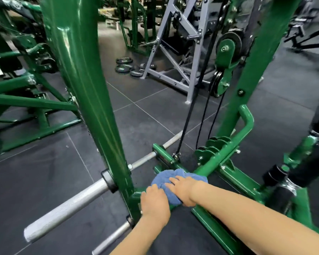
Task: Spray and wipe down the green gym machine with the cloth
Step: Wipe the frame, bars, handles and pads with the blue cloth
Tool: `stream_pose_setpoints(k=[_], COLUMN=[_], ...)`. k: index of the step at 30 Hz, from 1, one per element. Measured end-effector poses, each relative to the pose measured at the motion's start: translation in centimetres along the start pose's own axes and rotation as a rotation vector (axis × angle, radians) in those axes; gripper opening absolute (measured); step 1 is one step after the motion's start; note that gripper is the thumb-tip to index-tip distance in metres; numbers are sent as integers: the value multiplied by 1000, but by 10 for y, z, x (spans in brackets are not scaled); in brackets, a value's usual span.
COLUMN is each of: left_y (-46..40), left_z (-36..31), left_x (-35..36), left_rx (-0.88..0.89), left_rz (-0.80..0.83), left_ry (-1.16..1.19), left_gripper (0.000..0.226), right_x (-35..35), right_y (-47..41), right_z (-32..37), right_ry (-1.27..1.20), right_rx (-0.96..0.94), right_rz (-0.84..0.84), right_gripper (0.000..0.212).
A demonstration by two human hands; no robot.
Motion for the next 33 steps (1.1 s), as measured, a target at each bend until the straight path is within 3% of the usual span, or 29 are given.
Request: stream_pose_setpoints(k=[4,8,11,17,21,25,30,33], left_y=[-12,-35,-52,-77,-77,-82,-104,-114], left_z=[-17,-39,-65,-92,-80,-82,-122,-137], left_x=[1,27,35,40,44,39,30,30], left_rx=[81,154,187,179,165,186,218,247], left_rz=[-9,124,202,219,221,230,195,196], left_ry=[65,71,84,129,172,196,139,123], left_gripper=[39,76,88,85,81,75,74,76], right_x=[24,46,57,61,42,45,60,64], right_y=[10,10,17,16,5,11,10,9], right_z=[-30,-65,-95,-111,-91,-98,-124,-139], right_ry=[2,-32,-72,-203,-214,-204,-287,-360], right_rx=[61,154,220,310,232,176,363,487], right_rz=[18,88,118,120,105,-17,31,26], right_gripper=[94,102,99,89,71,63,37,33])
Point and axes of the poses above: each hand's wrist, its own y-axis away from the middle knuckle, its own x-axis out of the palm, z = x × y, the point moved 4 cm from there along -y, towards the middle knuckle, and after that the axes turned 11 degrees about y, right-handed, at the moved point
